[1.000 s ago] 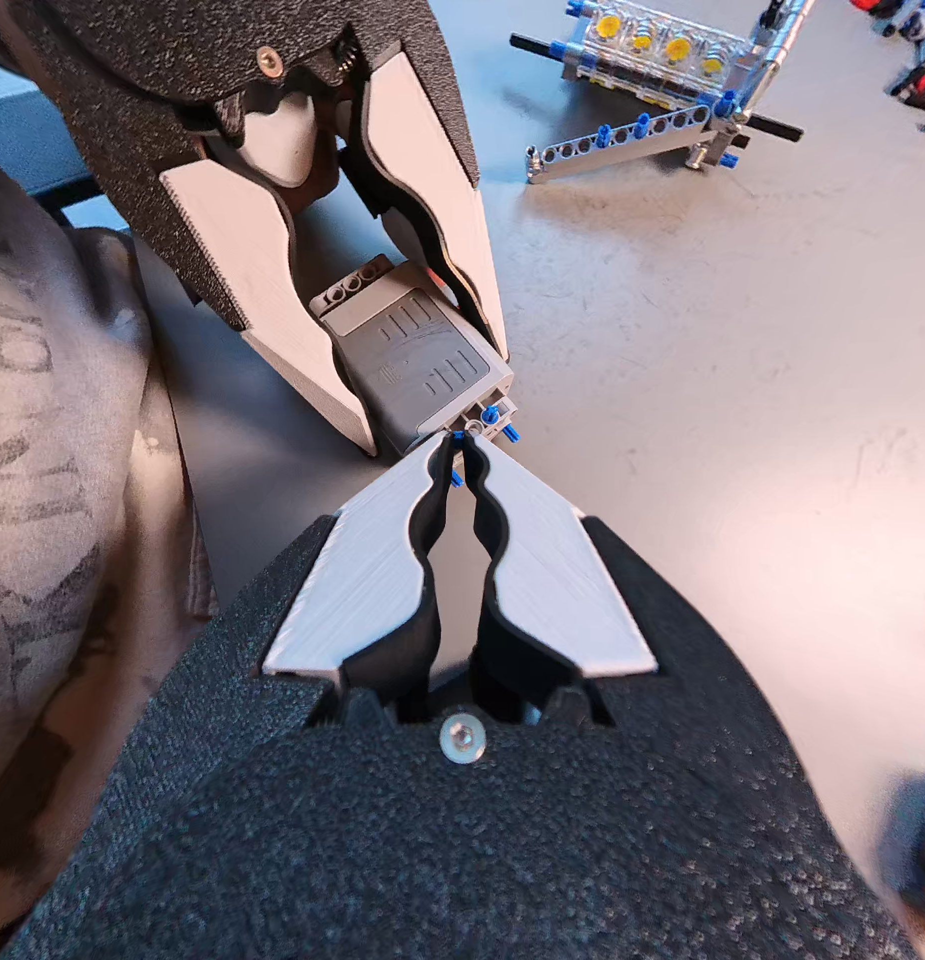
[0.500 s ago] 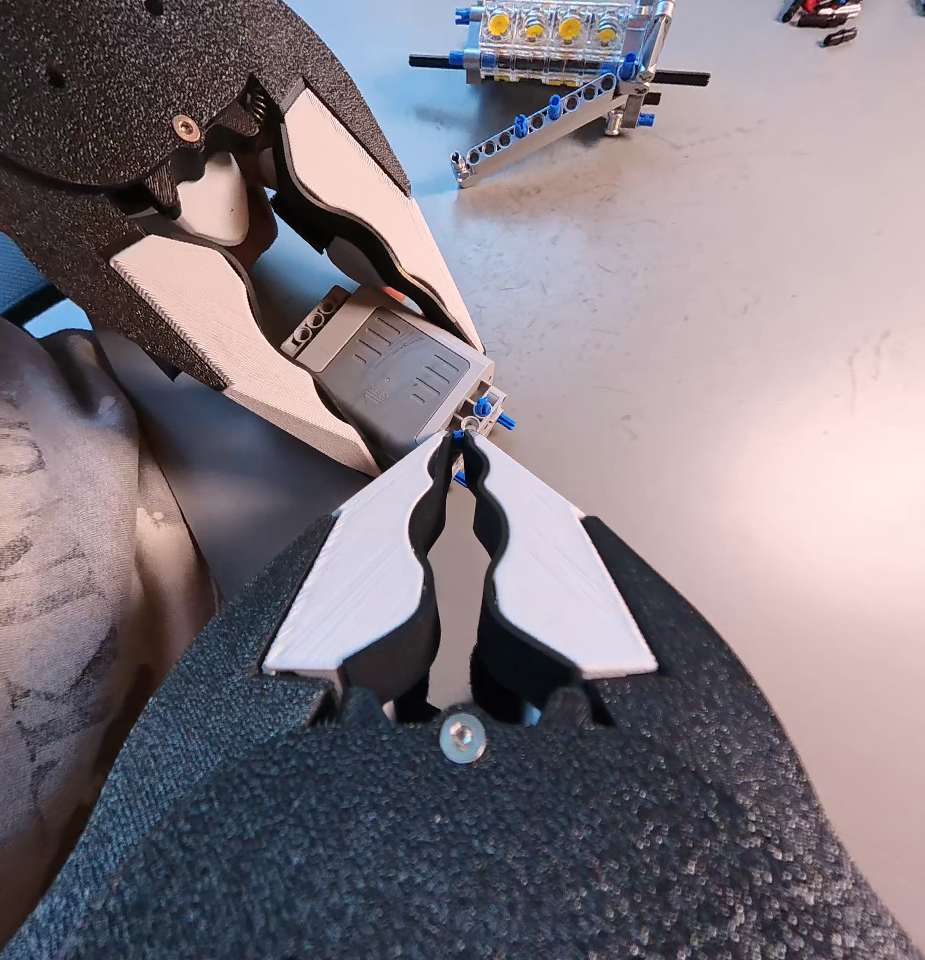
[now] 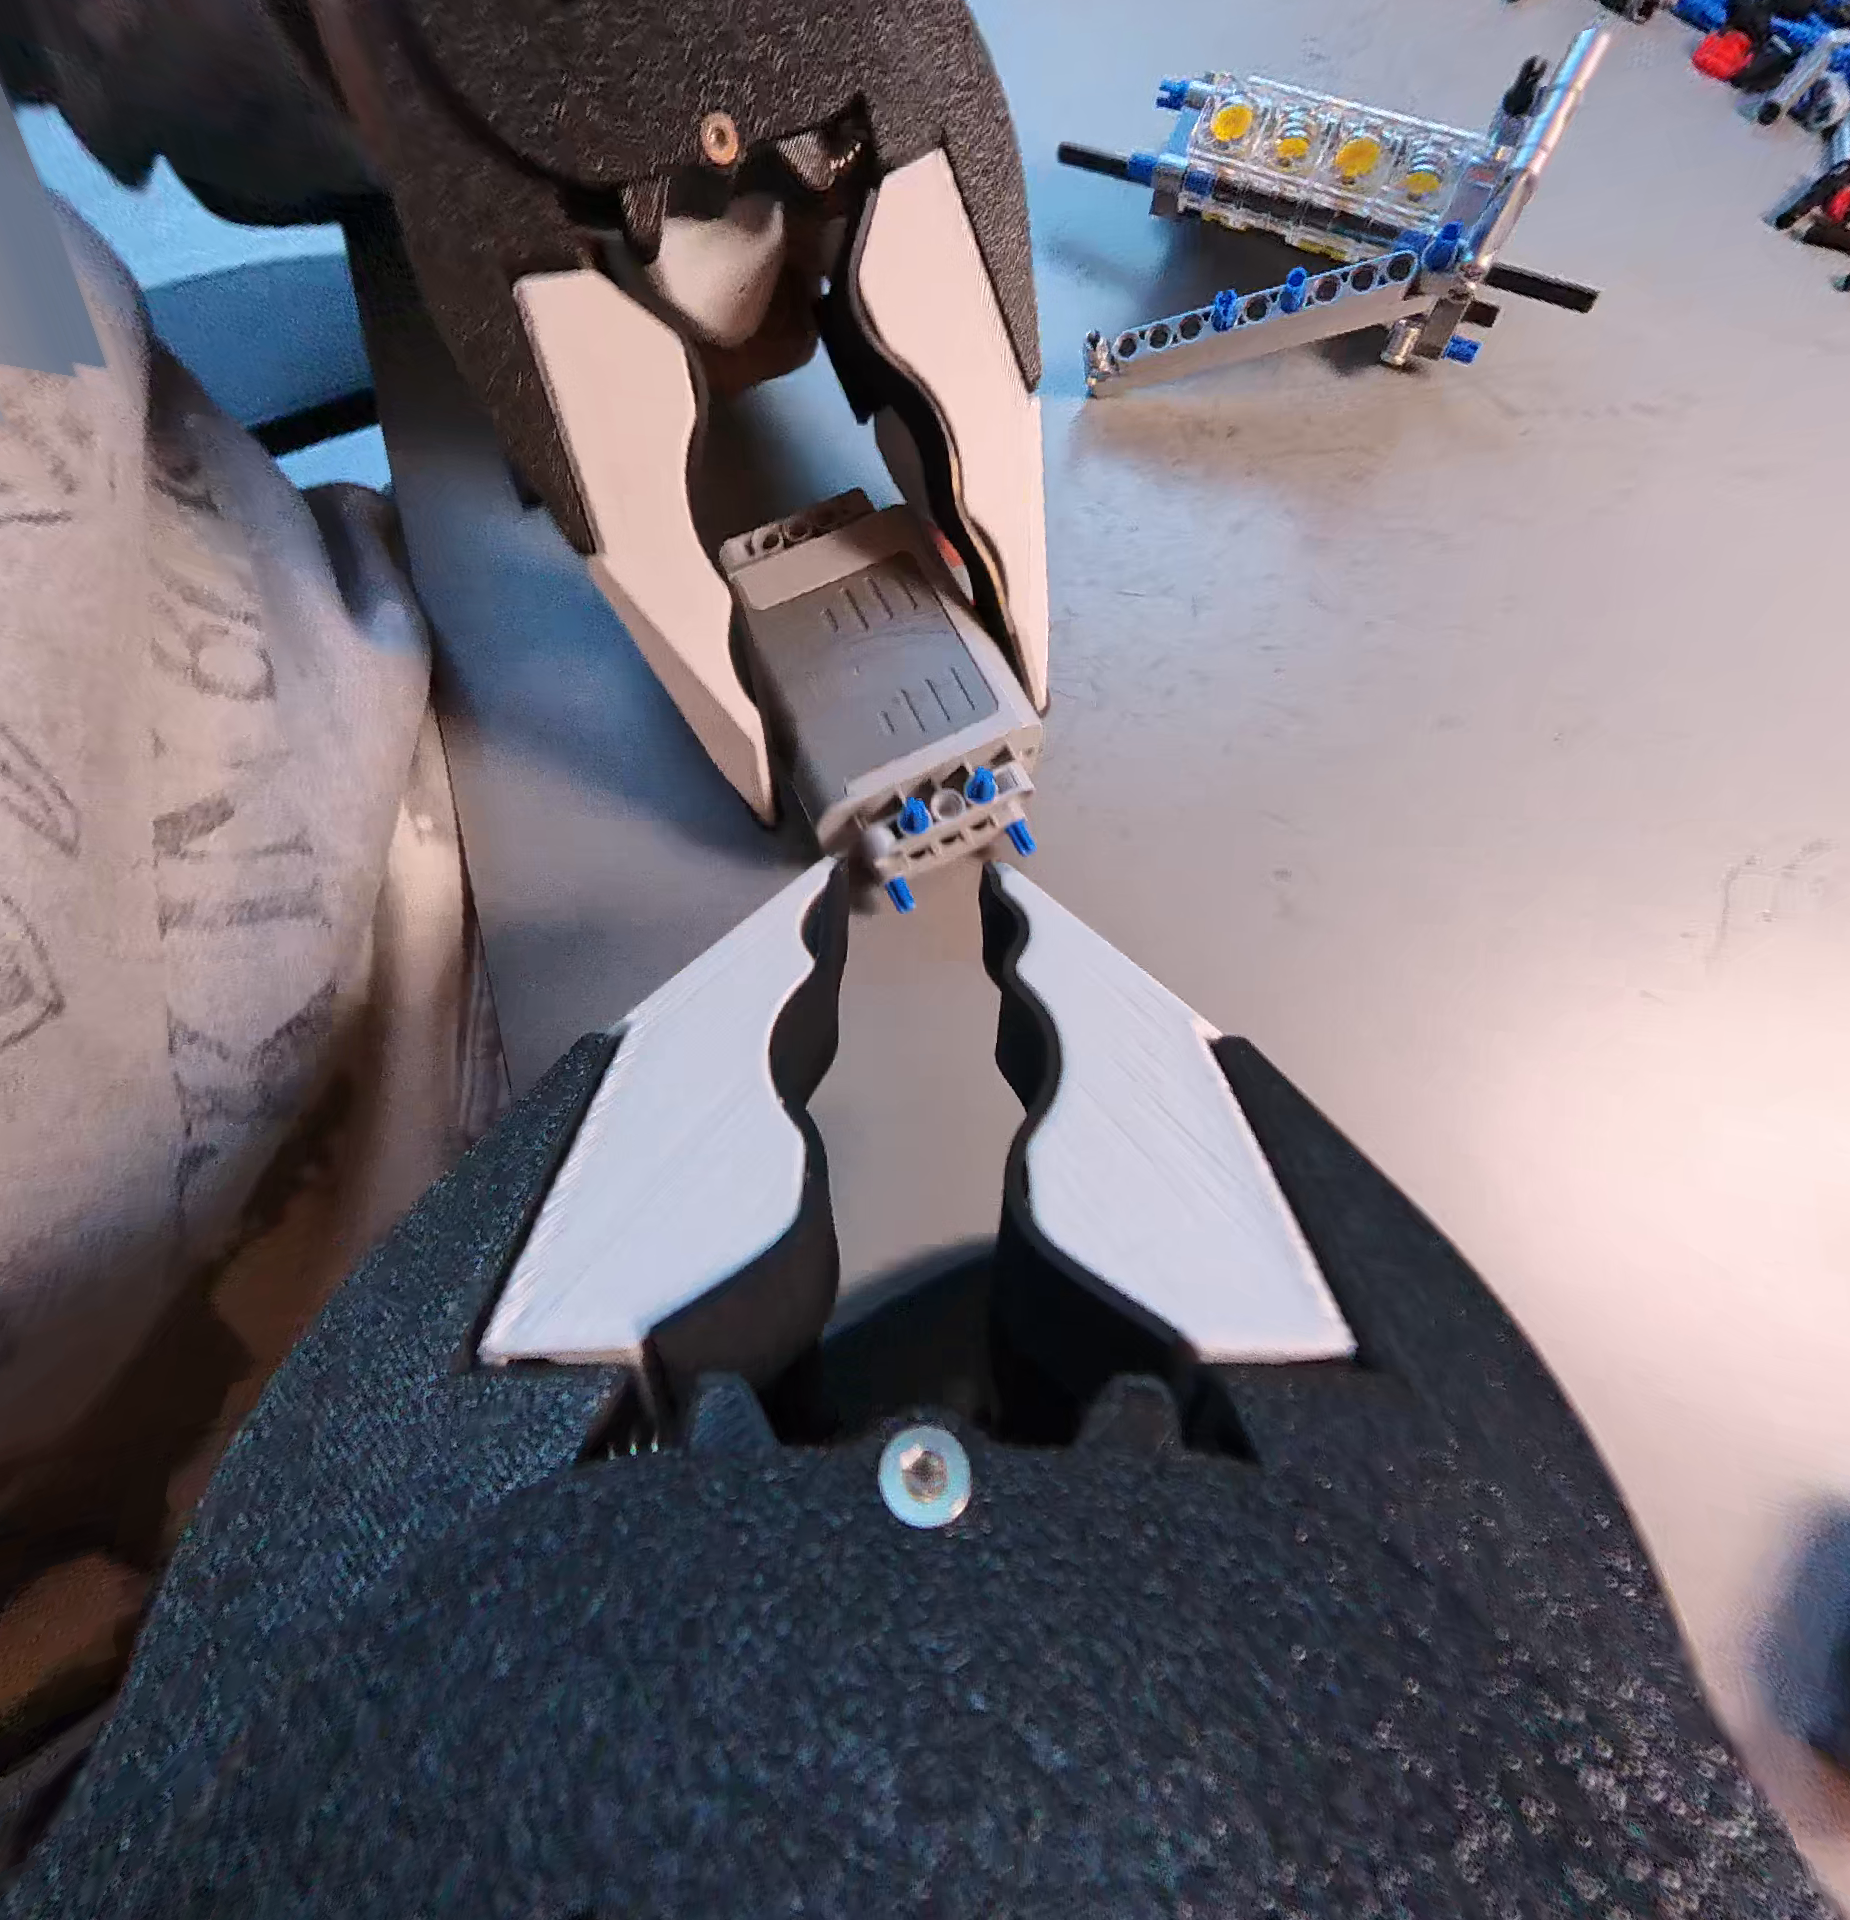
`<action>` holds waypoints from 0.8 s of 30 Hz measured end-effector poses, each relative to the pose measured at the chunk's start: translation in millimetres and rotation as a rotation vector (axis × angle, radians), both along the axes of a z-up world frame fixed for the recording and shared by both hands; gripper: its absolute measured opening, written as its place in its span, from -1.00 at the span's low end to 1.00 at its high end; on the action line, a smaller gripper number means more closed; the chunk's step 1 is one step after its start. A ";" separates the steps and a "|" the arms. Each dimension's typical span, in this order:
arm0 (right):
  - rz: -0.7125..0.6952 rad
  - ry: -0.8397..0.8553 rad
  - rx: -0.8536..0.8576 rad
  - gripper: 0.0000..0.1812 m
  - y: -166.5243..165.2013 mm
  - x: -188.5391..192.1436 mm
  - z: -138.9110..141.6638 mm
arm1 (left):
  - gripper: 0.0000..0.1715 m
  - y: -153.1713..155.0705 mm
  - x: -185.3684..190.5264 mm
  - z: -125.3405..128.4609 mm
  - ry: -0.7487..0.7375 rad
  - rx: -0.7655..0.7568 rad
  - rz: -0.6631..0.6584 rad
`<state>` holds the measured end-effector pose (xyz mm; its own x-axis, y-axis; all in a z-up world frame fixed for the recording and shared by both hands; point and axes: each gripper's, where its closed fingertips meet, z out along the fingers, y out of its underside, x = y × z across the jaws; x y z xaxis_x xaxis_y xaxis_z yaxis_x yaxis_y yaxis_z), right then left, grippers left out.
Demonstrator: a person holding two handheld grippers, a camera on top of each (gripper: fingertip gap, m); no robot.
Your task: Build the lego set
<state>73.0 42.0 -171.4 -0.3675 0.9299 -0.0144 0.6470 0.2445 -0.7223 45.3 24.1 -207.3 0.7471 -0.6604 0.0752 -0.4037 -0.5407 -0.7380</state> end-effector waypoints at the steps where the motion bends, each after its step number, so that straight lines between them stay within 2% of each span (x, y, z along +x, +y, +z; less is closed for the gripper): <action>1: 0.017 -0.003 0.017 -0.73 3.3 3.8 -0.5 | -0.26 -0.7 -0.7 0.0 0.000 -0.003 -0.022; 4: 0.034 0.017 0.050 -0.72 14.0 12.0 1.2 | -0.26 -0.3 -2.0 -0.4 0.008 -0.010 -0.070; 13: -0.060 0.119 -0.003 -0.66 37.4 18.9 10.0 | -0.25 13.4 -6.0 -0.2 0.032 0.004 -0.110; 18: -0.096 0.172 0.000 -0.64 43.8 13.7 16.0 | -0.20 29.0 -28.5 9.7 0.197 0.102 -0.098; 20: -0.115 0.196 -0.002 -0.62 46.3 15.0 17.4 | -0.13 31.3 -43.3 33.6 0.188 0.180 -0.049; 21: -0.124 0.211 -0.004 -0.61 47.8 15.3 18.3 | -0.16 32.7 -54.2 48.9 0.155 0.218 0.004; 24: -0.141 0.248 -0.005 -0.53 52.2 10.2 22.9 | -0.26 36.4 -110.6 78.8 0.055 0.278 0.257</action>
